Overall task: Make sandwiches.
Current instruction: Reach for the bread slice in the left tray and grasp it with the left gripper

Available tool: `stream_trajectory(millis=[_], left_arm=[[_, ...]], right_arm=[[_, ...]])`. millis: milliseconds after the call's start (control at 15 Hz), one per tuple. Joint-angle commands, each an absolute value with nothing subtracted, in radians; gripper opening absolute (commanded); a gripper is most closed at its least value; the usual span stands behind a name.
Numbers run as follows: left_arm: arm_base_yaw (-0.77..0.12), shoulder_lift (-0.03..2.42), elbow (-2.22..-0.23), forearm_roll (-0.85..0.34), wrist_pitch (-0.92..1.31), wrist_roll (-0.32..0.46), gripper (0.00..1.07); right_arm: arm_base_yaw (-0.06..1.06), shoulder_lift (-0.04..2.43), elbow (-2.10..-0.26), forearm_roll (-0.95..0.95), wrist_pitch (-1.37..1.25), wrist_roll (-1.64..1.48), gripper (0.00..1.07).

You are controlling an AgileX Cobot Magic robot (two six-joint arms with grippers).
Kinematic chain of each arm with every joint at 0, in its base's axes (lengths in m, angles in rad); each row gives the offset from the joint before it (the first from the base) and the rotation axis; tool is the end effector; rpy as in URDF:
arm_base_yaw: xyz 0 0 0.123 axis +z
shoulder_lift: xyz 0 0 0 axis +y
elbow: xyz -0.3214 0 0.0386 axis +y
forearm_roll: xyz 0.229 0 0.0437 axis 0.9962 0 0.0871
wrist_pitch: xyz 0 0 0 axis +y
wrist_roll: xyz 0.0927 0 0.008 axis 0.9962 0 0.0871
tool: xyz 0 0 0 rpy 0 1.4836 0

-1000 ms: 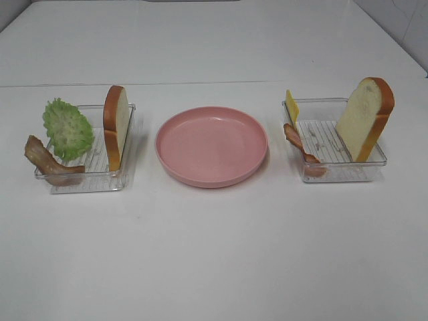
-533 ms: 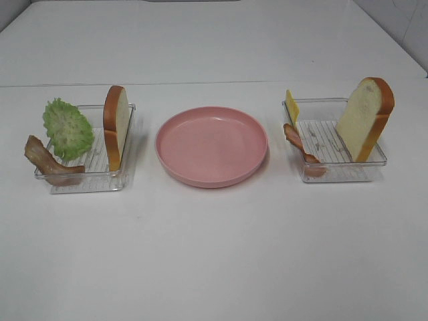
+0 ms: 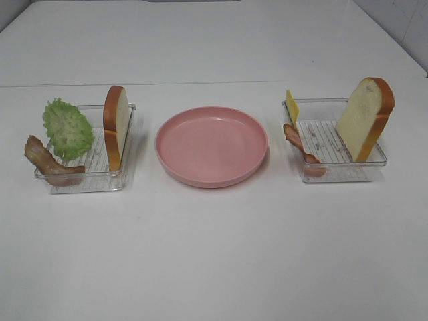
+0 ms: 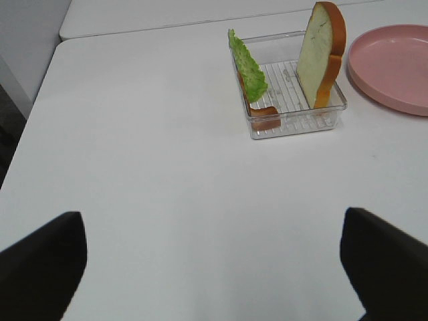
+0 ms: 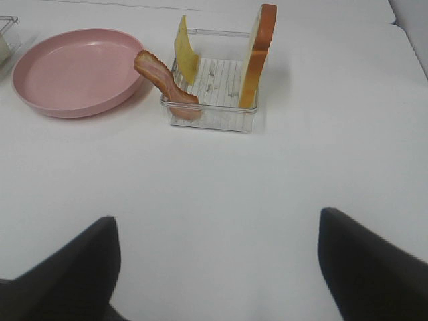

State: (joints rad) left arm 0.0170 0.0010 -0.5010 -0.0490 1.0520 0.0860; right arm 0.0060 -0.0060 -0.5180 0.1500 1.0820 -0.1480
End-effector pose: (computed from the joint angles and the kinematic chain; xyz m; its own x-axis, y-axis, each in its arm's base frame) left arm -0.0582 -0.0050 0.2683 -0.4456 0.0540 -0.8936 0.0486 0.9982 0.0361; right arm -0.0629 0.0119 0.2705 -0.4385 -0.0790 -0.8952 -0.1581 0.9874 -0.0097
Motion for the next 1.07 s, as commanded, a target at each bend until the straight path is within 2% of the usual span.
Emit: stream_trajectory(millis=[67, 467, 533, 667, 867, 1067], left_arm=[[0.021, 0.070, -0.553, -0.056, 1.010, 0.083, 0.97], [0.021, 0.363, -0.691, -0.134, 0.807, 0.099, 0.97], [0.021, 0.504, -0.744, -0.189, 0.723, 0.131, 0.97], [0.021, 0.611, -0.784, -0.220, 0.688, 0.150, 0.97], [0.021, 0.843, -0.895, -0.322, 0.702, 0.150, 0.97], [0.020, 1.095, -1.047, -0.365, 0.802, 0.150, 0.97]], right_arm=[[0.000, -0.016, -0.517, 0.154, 1.079, -0.141, 0.76], [0.000, -0.016, -0.517, 0.154, 1.079, -0.141, 0.76], [0.000, -0.016, -0.517, 0.154, 1.079, -0.141, 0.76], [0.000, -0.016, -0.517, 0.154, 1.079, -0.141, 0.76], [0.000, -0.016, -0.517, 0.154, 1.079, -0.141, 0.76], [0.000, -0.016, -0.517, 0.154, 1.079, -0.141, 0.76]])
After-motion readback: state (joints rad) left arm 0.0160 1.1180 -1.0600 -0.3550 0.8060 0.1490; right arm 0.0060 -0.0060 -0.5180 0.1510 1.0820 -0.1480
